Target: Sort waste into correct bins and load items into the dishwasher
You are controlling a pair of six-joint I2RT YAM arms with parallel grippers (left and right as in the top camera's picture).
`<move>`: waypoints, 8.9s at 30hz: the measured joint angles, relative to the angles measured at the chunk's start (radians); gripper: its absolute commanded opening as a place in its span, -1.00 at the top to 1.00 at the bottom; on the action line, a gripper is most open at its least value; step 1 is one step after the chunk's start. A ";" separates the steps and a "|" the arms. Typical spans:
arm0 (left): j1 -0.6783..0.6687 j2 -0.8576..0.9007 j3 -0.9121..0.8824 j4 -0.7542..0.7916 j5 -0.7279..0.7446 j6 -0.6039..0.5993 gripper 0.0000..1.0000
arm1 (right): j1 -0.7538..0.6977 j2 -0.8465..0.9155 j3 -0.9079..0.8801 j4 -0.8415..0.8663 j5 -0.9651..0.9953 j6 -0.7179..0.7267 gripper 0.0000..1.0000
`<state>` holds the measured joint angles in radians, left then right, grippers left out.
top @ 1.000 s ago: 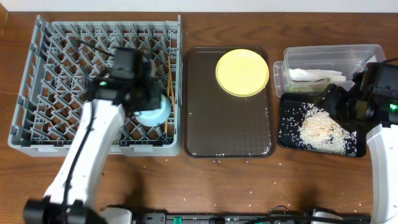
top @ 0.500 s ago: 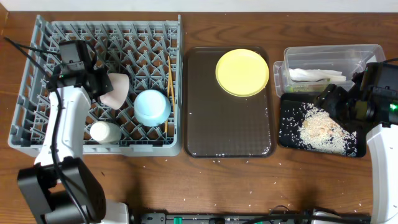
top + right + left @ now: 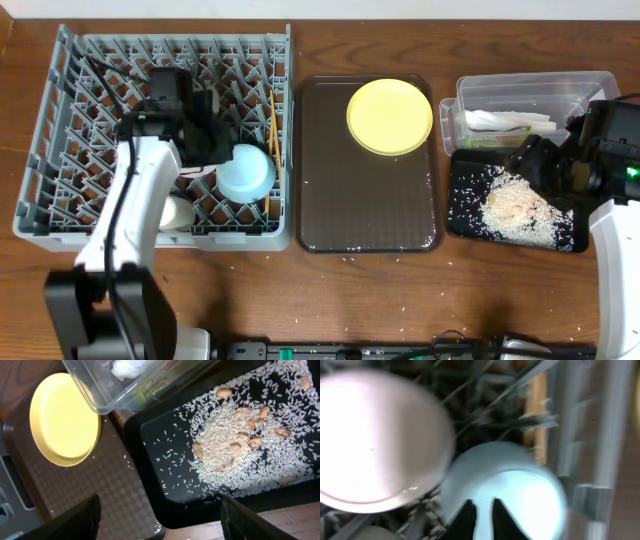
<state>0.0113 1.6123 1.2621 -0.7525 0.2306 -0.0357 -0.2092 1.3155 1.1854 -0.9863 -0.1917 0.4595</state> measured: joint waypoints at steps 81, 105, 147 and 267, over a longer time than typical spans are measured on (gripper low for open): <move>-0.244 -0.449 0.046 0.032 -0.574 0.024 0.85 | 0.352 0.029 0.005 0.402 -0.321 -0.257 -0.36; -0.240 0.174 0.054 0.623 -0.855 0.245 -0.53 | 0.350 0.024 0.005 0.346 -0.285 -0.255 -0.43; -0.022 -1.178 -0.431 0.369 -0.265 -0.019 -0.97 | 0.316 -0.118 0.004 0.340 -0.256 -0.248 -0.99; 0.039 -1.602 -1.238 0.723 -0.278 -0.103 -0.99 | 0.316 -1.303 -1.177 0.921 0.256 -0.419 -0.99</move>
<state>0.0505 0.0105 0.0246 -0.0296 -0.0475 -0.1387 0.1070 0.0128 0.0082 -0.0650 0.0647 0.0402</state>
